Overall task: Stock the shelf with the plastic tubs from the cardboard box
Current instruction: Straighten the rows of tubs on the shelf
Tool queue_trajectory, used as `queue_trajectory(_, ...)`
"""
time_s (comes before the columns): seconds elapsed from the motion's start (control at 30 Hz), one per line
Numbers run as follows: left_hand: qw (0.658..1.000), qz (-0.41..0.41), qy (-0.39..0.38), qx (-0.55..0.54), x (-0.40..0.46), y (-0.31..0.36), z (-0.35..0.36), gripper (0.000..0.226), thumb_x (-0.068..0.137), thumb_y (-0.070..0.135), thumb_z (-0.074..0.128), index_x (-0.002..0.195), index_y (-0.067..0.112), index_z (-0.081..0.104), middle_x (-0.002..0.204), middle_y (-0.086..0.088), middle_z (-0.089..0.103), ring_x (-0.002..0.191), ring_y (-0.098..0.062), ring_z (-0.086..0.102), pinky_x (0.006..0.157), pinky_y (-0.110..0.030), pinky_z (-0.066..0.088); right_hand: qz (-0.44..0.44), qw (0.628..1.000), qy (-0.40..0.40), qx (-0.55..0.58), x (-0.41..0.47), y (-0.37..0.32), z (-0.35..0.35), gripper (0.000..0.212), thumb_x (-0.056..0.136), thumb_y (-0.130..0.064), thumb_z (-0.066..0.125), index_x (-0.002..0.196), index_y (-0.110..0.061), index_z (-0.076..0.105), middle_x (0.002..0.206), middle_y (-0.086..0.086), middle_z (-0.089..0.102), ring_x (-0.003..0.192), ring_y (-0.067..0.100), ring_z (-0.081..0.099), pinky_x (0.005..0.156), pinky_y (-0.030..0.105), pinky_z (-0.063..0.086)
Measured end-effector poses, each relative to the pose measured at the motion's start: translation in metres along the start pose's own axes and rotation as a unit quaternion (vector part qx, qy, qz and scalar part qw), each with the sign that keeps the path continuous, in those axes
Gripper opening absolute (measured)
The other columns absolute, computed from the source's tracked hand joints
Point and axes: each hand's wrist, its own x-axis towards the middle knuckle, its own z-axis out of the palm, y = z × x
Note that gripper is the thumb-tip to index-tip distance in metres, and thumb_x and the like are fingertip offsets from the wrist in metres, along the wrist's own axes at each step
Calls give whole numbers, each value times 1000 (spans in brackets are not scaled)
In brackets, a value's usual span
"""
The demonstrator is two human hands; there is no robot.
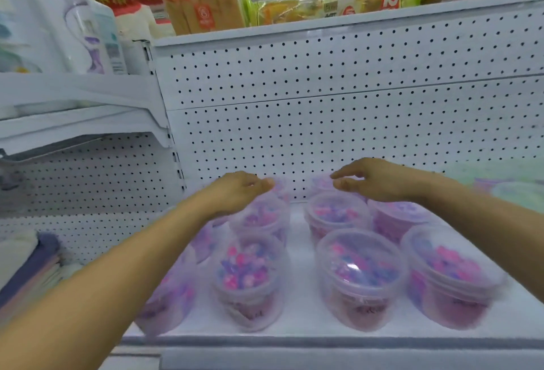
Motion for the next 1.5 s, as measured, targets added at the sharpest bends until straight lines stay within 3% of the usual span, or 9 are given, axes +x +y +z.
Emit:
queue_trajectory(0.1,999,-25,-32,4,30,-10,0,65,92,65,31,121,14,58,118,1,56,90,-19,54,66,-29,42,47,999,-20,1,40,-1,15,39,96,-50,41,113,-23,64,127,-4,59,109,22,58,95,37,47)
queue_trajectory(0.2,996,-33,-77,32,55,-12,11,72,92,67,24,128,13,55,137,-7,51,119,-26,49,95,-34,38,68,997,-22,4,59,-3,31,43,99,-41,38,65,-13,38,66,1,46,61,20,44,59,28,37)
queue_trajectory(0.3,996,-44,-78,15,70,-10,17,85,87,74,23,137,11,49,144,-10,46,128,-28,46,99,-35,34,62,998,-3,6,66,-2,40,44,98,-34,39,60,-17,28,58,-1,33,58,19,33,59,31,29)
queue_trajectory(0.47,992,-32,-104,-67,74,-4,14,81,87,74,25,128,13,58,142,-5,49,124,-26,48,91,-34,29,47,999,-5,5,67,4,41,44,99,-34,39,60,-16,29,60,1,35,60,20,35,63,32,32)
queue_trajectory(0.6,988,-32,-115,-95,63,-6,9,73,89,71,25,131,19,57,149,-4,40,132,-25,41,101,-37,27,60,998,-33,-9,66,2,39,42,99,-38,39,65,-13,38,65,-1,42,63,18,41,68,31,36)
queue_trajectory(0.7,988,-10,-102,-115,52,-9,5,67,91,68,28,135,25,52,152,1,36,135,-23,38,103,-36,27,59,996,-61,-15,58,2,34,40,95,-51,42,103,-18,65,110,-3,63,101,16,58,97,35,41)
queue_trajectory(0.8,990,33,-90,-102,37,-22,-4,52,87,66,44,126,35,58,141,12,48,127,-14,45,97,-30,33,43,997,-56,-13,36,-12,21,47,90,-55,50,134,-38,50,146,-14,40,130,10,43,111,34,31)
queue_trajectory(1.07,991,-5,-129,38,17,-38,-6,65,73,52,74,130,26,57,140,6,50,126,-17,48,100,-29,36,65,983,-134,-106,12,-30,16,62,70,-58,73,128,-47,53,135,-18,47,126,11,47,104,34,36)
queue_trajectory(1.5,995,21,-100,21,15,-23,18,66,82,58,62,139,27,47,147,6,41,130,-17,43,92,-27,34,74,989,-101,-78,7,-26,26,61,72,-55,73,129,-45,54,138,-11,51,125,16,49,106,38,37)
